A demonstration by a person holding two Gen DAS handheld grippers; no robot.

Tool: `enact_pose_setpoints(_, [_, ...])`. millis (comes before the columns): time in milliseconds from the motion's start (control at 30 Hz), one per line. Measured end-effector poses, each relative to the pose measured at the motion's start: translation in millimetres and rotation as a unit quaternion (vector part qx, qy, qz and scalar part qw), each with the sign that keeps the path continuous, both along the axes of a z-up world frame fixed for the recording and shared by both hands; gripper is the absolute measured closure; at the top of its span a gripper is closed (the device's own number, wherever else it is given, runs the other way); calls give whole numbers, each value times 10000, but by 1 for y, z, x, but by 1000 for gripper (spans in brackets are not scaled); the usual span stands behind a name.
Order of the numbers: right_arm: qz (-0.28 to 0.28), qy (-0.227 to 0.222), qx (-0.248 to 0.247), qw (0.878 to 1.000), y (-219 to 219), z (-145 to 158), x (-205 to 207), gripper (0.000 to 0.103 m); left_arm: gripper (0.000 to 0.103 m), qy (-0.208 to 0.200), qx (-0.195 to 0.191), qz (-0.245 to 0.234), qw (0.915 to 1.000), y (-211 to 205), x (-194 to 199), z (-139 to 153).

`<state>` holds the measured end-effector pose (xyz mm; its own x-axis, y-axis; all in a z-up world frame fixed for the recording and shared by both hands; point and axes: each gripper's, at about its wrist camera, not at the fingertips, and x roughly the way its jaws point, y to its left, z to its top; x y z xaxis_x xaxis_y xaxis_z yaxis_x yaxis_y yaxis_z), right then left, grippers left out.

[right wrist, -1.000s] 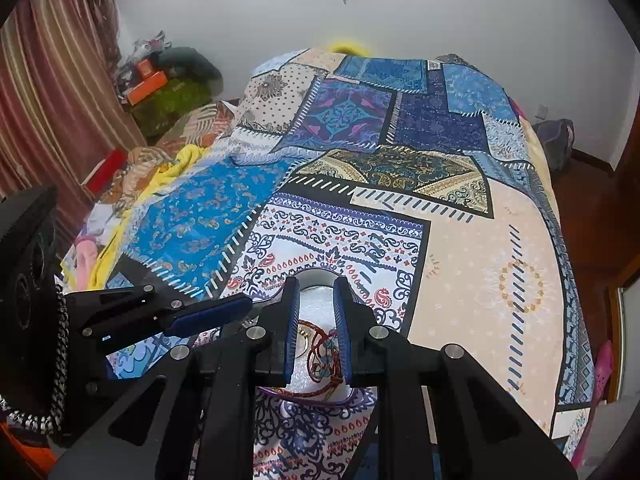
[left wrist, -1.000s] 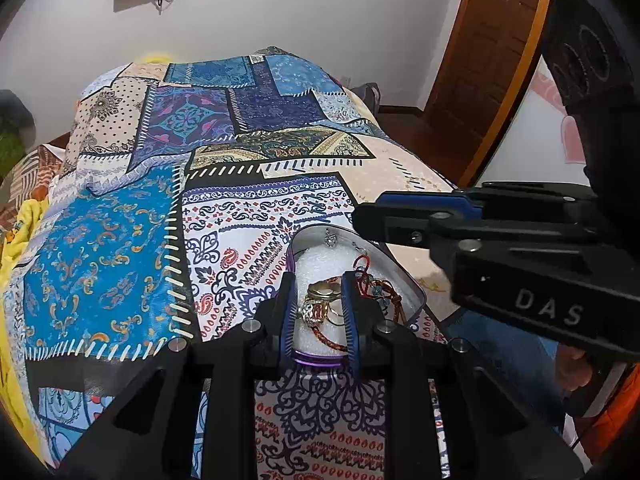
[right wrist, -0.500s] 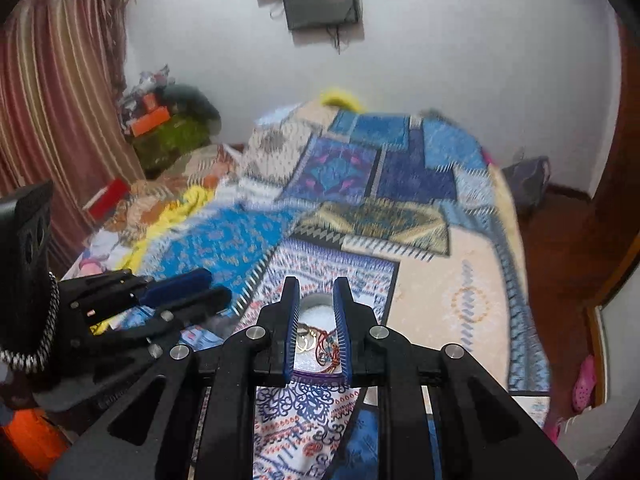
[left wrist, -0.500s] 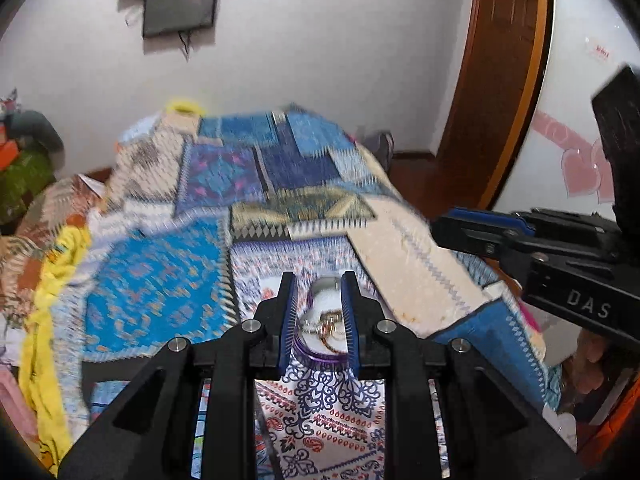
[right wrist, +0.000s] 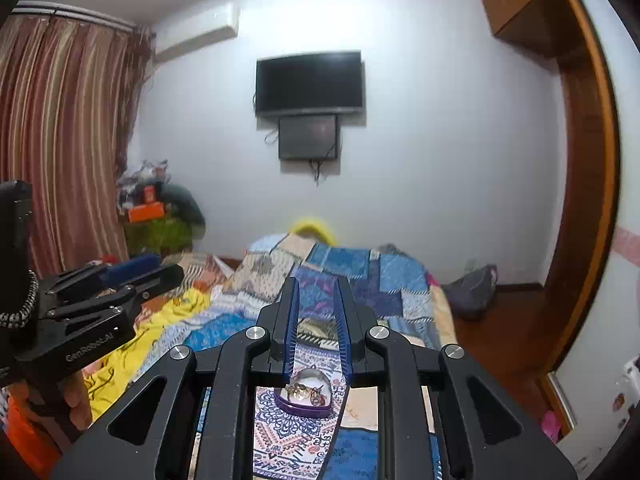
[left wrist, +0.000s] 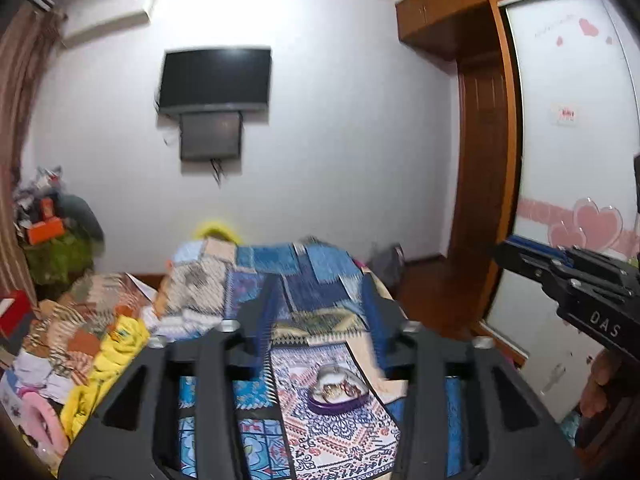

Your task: Organize jewelry

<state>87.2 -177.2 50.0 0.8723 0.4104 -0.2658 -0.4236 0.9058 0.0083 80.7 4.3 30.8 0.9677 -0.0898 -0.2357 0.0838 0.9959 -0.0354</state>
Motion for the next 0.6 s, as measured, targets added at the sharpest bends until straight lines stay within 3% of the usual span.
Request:
enact_pose_setpoints(33, [-40,-58,43,10000,-1,2,-8,84,40,-115,-13,61,9999,0,-9,3])
enact_pose_setpoints(100, [-129,-147,102,9998,-3,2,-15,65,24,-312,-28,206,9993,0,-24,7])
enact_pose_setpoints(167, [-292,-308,160,9990,-2,1,-22,28,6,-450,-68,313,9985,0,-34,9])
enact_pose_setpoints(433, [-666,-754,173,9948,2,7,-41,2,1,-653,147,497,9965,-10,-54,9])
enact_pose_setpoints(600, [-683,-730,176,9948,1,5,-41,2,1,-620,173,498,9967,-13,-57,8])
